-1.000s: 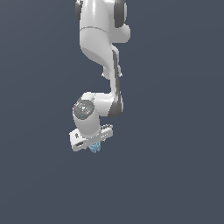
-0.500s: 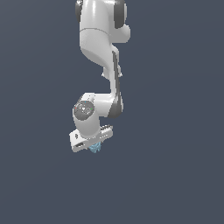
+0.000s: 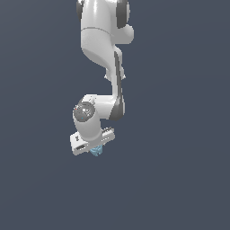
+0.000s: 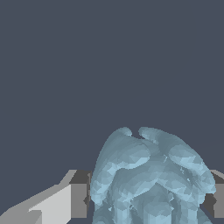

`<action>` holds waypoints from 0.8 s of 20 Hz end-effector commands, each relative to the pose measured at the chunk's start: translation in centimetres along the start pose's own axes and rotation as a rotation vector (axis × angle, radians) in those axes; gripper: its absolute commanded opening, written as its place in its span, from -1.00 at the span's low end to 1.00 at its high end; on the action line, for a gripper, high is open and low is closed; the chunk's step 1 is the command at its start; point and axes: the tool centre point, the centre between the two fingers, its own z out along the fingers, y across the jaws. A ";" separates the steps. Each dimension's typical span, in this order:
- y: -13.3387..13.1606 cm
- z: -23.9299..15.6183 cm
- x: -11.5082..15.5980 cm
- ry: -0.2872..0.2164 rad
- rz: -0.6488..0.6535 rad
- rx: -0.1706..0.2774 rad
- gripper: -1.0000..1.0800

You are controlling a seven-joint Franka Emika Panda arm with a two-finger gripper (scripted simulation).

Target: Pick up the object and move it to a goal position.

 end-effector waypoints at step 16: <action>8.4 -4.0 -10.7 0.000 0.001 -0.001 -1.00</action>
